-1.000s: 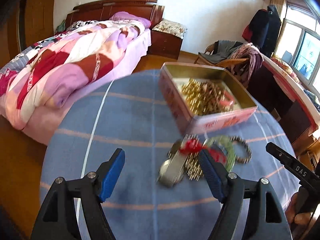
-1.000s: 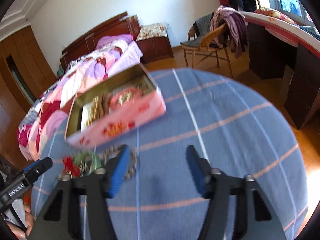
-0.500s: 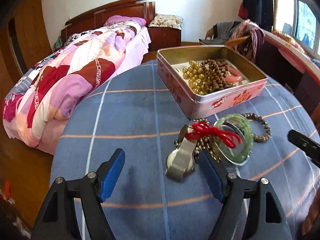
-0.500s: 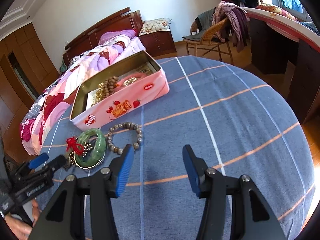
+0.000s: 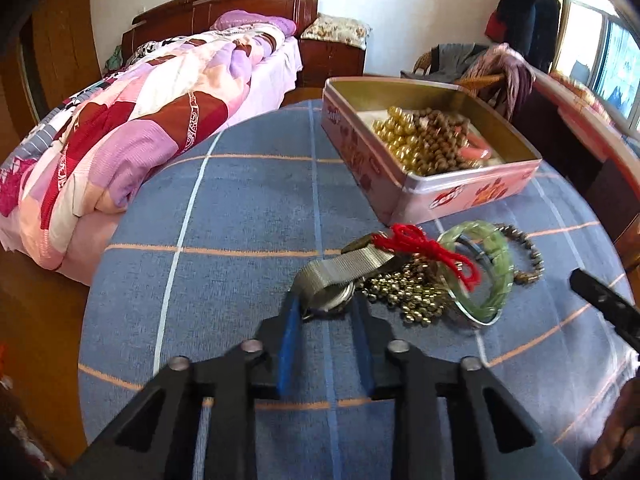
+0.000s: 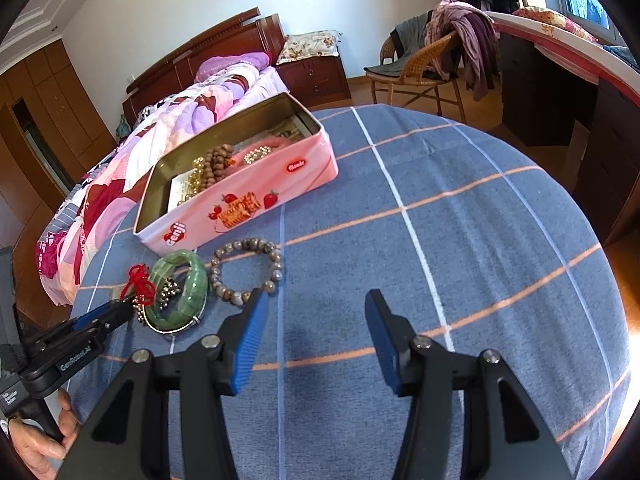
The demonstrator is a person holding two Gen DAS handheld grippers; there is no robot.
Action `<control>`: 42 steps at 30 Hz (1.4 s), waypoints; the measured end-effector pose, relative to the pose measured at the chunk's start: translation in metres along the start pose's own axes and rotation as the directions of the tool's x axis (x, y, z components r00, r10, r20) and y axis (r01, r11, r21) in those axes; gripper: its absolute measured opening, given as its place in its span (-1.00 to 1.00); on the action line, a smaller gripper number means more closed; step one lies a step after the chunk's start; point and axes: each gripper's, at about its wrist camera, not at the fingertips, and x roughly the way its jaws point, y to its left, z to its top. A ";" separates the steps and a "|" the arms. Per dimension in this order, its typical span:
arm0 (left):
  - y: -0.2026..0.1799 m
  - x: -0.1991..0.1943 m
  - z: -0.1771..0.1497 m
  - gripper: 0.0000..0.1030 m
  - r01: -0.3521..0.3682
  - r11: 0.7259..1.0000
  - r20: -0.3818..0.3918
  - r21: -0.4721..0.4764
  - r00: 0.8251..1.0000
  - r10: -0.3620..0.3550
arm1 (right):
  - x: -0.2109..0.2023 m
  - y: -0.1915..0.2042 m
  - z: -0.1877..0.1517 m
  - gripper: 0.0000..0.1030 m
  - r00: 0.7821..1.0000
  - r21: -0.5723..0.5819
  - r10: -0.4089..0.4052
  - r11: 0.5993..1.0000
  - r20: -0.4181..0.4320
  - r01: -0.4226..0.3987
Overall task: Organize jewelry
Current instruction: 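Close the left tool on the silver watch band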
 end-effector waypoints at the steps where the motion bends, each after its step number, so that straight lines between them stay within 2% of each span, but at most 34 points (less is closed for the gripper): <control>1: 0.002 -0.005 -0.001 -0.62 0.010 1.000 0.021 -0.013 1.000 -0.010 | 0.000 0.000 0.000 0.05 1.000 0.000 -0.001 1.000 -0.002 0.001; 2: 0.004 -0.011 -0.003 -0.65 0.025 0.999 0.039 -0.027 0.999 -0.024 | 0.000 0.000 0.000 0.05 1.000 0.003 -0.002 1.000 -0.006 0.002; 3: 0.007 -0.016 -0.005 -0.78 0.037 0.998 0.049 -0.041 0.998 -0.035 | 0.001 0.000 0.000 0.05 1.000 0.005 -0.001 1.000 -0.010 0.002; 4: 0.008 -0.019 -0.006 -1.00 0.050 0.997 0.050 -0.054 0.998 -0.048 | 0.001 -0.001 0.000 0.05 1.000 0.007 -0.001 1.000 -0.014 0.001; 7: 0.011 -0.030 -0.011 -1.00 0.071 0.995 0.059 -0.066 0.996 -0.067 | 0.001 -0.002 0.000 0.05 1.000 0.009 -0.004 1.000 -0.018 0.004; 12: 0.007 -0.037 -0.011 -1.00 0.044 0.999 0.062 -0.011 0.997 -0.043 | 0.000 0.001 0.001 0.06 1.000 -0.002 -0.011 1.000 -0.014 0.011; 21: -0.001 0.011 0.006 -0.95 0.029 0.998 -0.062 0.062 0.998 -0.025 | 0.000 0.006 0.001 0.05 1.000 -0.023 -0.012 1.000 -0.003 0.012; 24: -0.002 0.011 0.007 -0.70 0.034 0.997 -0.058 0.076 0.998 -0.030 | 0.002 0.007 0.001 0.05 1.000 -0.028 -0.013 1.000 -0.013 0.013; 26: -0.001 0.008 0.006 -0.14 0.039 0.997 -0.053 0.074 0.998 -0.036 | 0.005 0.008 0.002 0.05 1.000 -0.030 -0.012 0.999 -0.026 0.011; 27: 0.001 0.002 0.005 0.01 0.047 0.997 -0.031 0.065 0.999 -0.045 | 0.006 0.008 0.002 0.05 1.000 -0.031 -0.009 0.999 -0.030 0.008; 28: 0.004 -0.003 0.004 0.27 0.056 0.997 -0.008 0.054 0.998 -0.056 | 0.006 0.008 0.002 0.05 0.999 -0.031 -0.007 0.999 -0.031 0.006; 29: 0.006 -0.006 0.005 0.45 0.062 0.997 0.006 0.044 0.998 -0.062 | 0.007 0.009 0.002 0.05 0.999 -0.031 -0.007 0.999 -0.033 0.006; 31: 0.015 -0.013 0.006 0.47 0.070 0.997 0.045 0.011 0.996 -0.070 | 0.008 0.009 0.002 0.05 0.999 -0.031 -0.003 1.000 -0.036 0.002; 33: 0.019 -0.009 0.011 0.47 0.058 0.998 0.048 0.005 0.997 -0.058 | 0.010 0.010 0.002 0.05 0.999 -0.032 0.000 0.999 -0.036 -0.001; 39: 0.014 0.025 0.028 0.47 0.021 0.997 -0.025 0.072 0.999 -0.019 | 0.011 0.011 0.002 0.06 0.999 -0.039 -0.001 0.999 -0.039 -0.001; 40: 0.012 0.028 0.028 0.47 0.048 0.996 -0.048 0.077 0.998 -0.045 | 0.011 0.012 0.002 0.06 0.999 -0.038 0.000 0.999 -0.039 -0.002; 42: 0.009 0.030 0.027 0.24 0.067 0.993 -0.055 0.096 0.997 -0.062 | 0.011 0.012 0.002 0.06 0.999 -0.039 0.000 0.999 -0.039 -0.002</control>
